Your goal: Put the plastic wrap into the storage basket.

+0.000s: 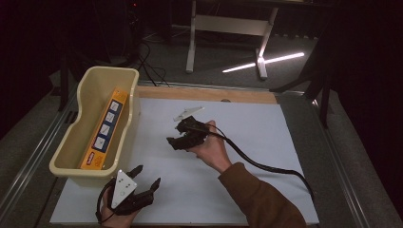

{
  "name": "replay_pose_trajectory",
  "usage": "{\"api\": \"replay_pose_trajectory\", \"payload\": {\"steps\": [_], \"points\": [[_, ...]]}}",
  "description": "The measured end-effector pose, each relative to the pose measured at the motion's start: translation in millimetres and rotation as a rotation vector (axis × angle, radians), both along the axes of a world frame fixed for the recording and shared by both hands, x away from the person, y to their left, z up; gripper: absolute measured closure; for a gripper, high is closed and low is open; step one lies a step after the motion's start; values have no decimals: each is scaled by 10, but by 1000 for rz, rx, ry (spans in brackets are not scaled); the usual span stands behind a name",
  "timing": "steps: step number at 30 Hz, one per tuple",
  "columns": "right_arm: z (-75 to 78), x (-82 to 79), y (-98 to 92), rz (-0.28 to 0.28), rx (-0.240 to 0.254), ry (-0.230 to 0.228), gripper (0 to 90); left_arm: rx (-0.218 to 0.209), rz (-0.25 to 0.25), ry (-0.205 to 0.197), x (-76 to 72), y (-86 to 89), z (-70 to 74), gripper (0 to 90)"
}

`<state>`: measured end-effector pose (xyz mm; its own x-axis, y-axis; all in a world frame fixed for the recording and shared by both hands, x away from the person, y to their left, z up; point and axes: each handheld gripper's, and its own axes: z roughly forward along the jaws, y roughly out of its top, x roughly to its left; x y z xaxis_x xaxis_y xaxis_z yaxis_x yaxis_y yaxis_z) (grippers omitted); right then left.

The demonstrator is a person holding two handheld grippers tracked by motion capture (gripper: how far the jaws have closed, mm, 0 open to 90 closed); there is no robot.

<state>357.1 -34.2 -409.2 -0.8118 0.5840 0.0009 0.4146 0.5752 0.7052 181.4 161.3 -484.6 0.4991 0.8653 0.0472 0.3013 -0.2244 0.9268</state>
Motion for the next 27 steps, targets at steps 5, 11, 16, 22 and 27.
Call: {"api": "replay_pose_trajectory", "payload": {"steps": [5,11,16,22,27], "points": [[-84,-112,-365,-29,-61,-57,317,3,10,5,10,-1,-3,300],[-202,-226,-764,-100,-56,-65,303,7,19,16,35,1,-11,300],[-367,-380,-1076,-132,-71,-135,276,11,20,21,51,-8,-17,300],[-604,-454,-1430,-207,0,-87,276,10,28,28,68,-2,-23,300],[-798,-556,-1803,-280,83,-72,281,9,38,34,80,15,-23,300]]}}
